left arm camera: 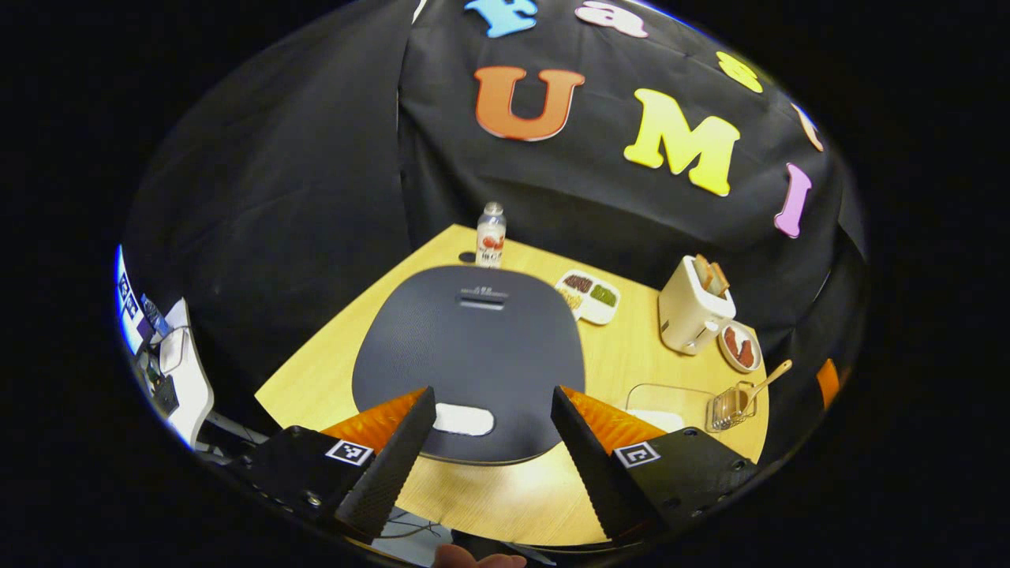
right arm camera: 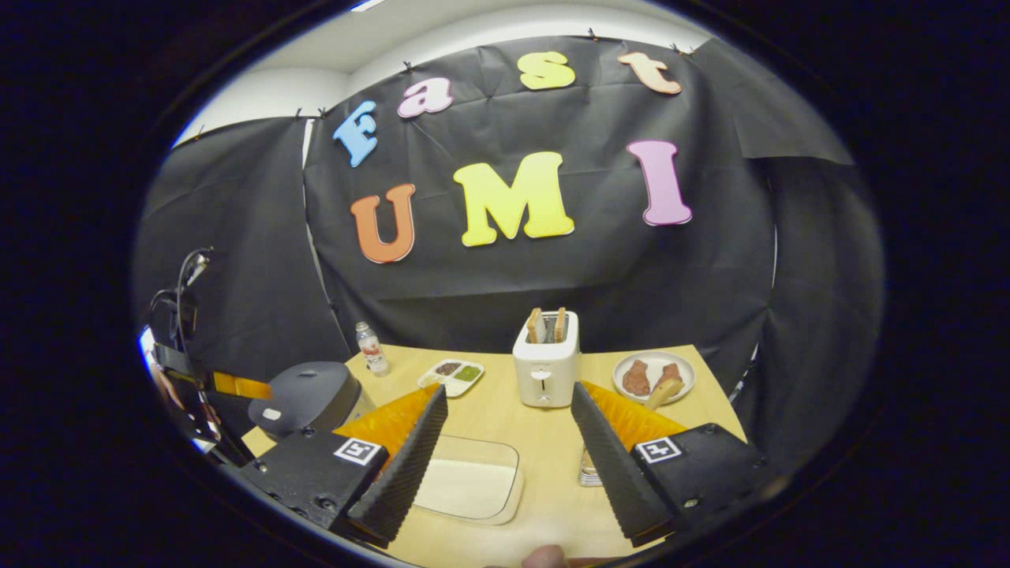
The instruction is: Close the left gripper, press the button to open the rice cooker; take a wooden spoon from the chopstick holder with the right hand, scoop a spoonful of rice and pour it into the rice cooker, then put the wooden spoon back into the chopstick holder.
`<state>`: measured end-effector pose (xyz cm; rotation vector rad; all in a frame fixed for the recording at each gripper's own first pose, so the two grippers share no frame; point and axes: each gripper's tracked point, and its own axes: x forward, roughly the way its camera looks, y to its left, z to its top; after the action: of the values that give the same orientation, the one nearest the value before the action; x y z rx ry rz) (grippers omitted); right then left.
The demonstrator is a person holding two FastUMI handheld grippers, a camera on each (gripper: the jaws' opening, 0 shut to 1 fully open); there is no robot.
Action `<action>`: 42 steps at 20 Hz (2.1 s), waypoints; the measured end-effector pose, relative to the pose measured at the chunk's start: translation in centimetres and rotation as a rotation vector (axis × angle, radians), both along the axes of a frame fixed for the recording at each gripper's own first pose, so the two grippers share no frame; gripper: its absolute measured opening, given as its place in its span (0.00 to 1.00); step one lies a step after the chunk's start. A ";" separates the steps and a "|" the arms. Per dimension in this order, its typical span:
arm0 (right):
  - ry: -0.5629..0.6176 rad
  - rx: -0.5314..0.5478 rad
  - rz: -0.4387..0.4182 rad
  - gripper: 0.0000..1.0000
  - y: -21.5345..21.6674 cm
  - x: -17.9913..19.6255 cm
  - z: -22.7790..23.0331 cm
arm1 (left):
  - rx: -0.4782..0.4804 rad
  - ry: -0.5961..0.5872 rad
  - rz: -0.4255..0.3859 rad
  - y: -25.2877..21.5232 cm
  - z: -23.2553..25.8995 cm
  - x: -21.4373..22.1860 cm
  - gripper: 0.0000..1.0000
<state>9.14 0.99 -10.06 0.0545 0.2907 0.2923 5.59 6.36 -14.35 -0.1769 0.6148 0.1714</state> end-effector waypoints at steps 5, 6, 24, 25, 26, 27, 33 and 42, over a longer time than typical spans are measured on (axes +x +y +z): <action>-0.084 0.035 -0.045 1.00 -0.9 -1.5 4.2 | 0.087 -0.263 -0.110 -4.9 8.5 -0.7 0.95; -0.105 0.032 -0.055 0.99 -1.0 -2.3 5.2 | 0.076 -0.307 -0.110 -5.6 9.8 -1.2 0.95; -0.245 -0.079 -0.189 0.99 -0.8 -21.8 10.4 | 0.080 -0.659 -0.376 -13.0 17.3 -16.7 0.95; -0.238 -0.076 -0.190 0.99 -0.9 -22.3 10.3 | 0.085 -0.657 -0.390 -13.4 17.1 -17.1 0.95; -0.248 -0.071 -0.191 1.00 -0.8 -22.6 10.8 | 0.091 -0.662 -0.398 -13.6 17.3 -17.4 0.95; -0.264 -0.075 -0.193 0.99 -1.0 -22.7 11.3 | 0.091 -0.667 -0.400 -13.8 17.4 -17.6 0.95; -0.268 -0.080 -0.218 0.99 -1.5 -22.9 11.0 | 0.132 -0.668 -0.350 -13.2 17.3 -17.5 0.94; -0.250 -0.079 -0.222 0.99 -0.8 -22.7 10.4 | 0.155 -0.673 -0.296 -11.8 17.3 -16.9 0.95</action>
<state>-13.58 0.20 0.31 -0.0282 0.0468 0.0654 -11.31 -5.44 2.99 0.0136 -0.0477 -0.1282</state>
